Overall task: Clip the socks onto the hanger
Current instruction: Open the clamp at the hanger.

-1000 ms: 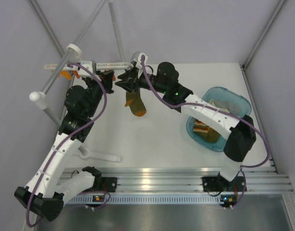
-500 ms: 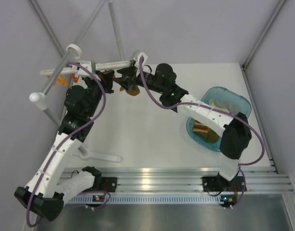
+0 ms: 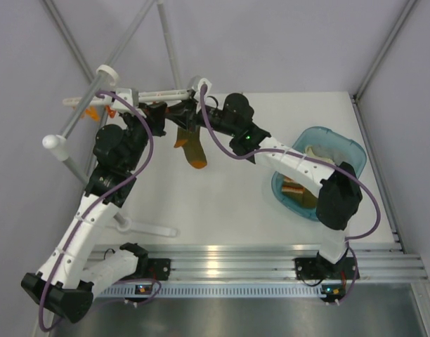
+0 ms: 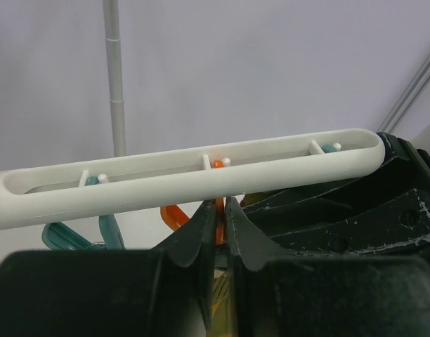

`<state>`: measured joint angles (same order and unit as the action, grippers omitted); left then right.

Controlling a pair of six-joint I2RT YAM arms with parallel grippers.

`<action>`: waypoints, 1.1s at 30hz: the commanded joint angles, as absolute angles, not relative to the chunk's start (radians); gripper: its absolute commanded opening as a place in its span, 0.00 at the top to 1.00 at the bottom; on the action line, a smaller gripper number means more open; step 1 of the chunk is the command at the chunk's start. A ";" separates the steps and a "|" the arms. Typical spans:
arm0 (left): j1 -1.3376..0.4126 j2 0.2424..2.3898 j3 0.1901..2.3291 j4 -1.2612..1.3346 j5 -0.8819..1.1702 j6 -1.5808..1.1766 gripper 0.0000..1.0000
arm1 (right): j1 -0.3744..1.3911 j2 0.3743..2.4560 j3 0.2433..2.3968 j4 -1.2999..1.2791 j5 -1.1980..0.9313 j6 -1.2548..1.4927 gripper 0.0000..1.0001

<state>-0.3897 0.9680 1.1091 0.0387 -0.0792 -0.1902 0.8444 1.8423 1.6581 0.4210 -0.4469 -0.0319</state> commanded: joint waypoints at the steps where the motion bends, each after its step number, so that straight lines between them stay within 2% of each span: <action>1: -0.400 0.951 1.132 0.018 -0.015 -0.225 0.79 | 0.848 1.844 1.724 0.471 -0.442 -0.040 0.97; 3: -0.400 0.940 1.129 0.009 -0.044 -0.224 0.65 | 0.847 1.841 1.720 0.474 -0.439 -0.035 1.00; 9: -0.400 0.893 1.117 -0.043 -0.144 -0.221 0.45 | 0.833 1.841 1.717 0.479 -0.439 -0.014 1.00; 15: -0.400 0.894 1.111 -0.061 -0.190 -0.213 0.41 | 0.825 1.833 1.706 0.489 -0.460 -0.006 1.00; 33: -0.399 0.971 1.115 0.127 -0.212 -0.290 0.41 | 0.824 1.824 1.681 0.502 -0.500 0.023 1.00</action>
